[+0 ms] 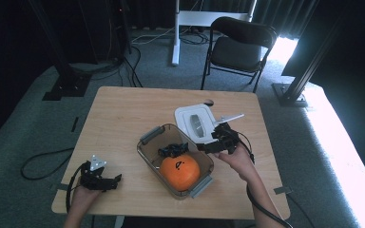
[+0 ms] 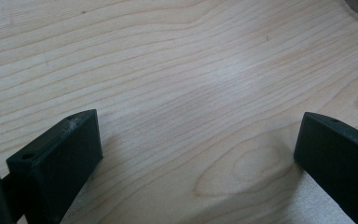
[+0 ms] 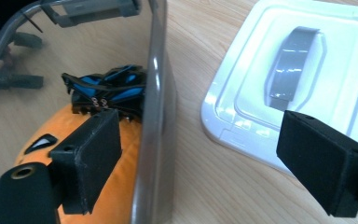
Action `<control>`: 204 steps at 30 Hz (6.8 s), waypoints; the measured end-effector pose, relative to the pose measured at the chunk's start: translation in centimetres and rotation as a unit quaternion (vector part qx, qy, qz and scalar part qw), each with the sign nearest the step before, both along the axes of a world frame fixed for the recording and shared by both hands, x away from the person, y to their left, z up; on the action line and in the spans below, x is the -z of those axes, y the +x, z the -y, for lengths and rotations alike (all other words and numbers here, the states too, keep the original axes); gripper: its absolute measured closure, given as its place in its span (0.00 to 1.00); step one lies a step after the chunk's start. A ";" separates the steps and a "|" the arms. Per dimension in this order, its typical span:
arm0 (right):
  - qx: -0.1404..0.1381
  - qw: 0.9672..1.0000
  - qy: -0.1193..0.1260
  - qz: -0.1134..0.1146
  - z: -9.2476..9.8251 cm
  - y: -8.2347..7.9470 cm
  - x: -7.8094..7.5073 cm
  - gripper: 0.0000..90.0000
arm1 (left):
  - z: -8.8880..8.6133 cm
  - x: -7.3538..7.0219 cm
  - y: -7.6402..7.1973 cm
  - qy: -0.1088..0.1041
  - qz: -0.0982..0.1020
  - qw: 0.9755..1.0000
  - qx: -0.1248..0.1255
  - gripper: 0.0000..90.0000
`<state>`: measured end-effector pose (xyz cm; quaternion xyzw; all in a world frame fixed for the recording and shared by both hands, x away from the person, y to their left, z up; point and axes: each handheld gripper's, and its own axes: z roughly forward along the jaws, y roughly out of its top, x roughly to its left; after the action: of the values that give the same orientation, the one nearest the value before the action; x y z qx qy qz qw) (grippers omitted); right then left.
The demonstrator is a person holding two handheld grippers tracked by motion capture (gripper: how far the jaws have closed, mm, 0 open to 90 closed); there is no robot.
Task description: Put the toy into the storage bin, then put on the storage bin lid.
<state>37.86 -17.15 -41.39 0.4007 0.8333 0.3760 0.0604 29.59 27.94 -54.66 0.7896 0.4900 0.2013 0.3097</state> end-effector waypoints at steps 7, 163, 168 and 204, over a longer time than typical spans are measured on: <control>0.026 0.999 0.007 0.019 0.9 0.7 0.5 0.14 | 0.0 0.0 0.0 0.000 -0.001 1.000 0.000 0.01; 0.127 0.988 0.023 0.085 6.0 2.3 1.1 0.76 | 0.0 0.0 0.0 0.000 0.000 1.000 0.001 0.01; 0.121 0.987 0.025 0.102 6.3 1.3 -0.3 0.76 | 0.0 0.0 0.0 0.000 0.000 1.000 0.001 0.01; -0.071 0.990 0.059 0.110 -1.5 -5.6 -2.1 0.76 | 0.0 0.0 0.0 0.000 -0.001 1.000 0.001 0.01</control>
<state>32.23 -15.67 -39.28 0.2996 0.8246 0.4691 0.1008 29.56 27.95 -54.66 0.7901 0.4896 0.2002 0.3097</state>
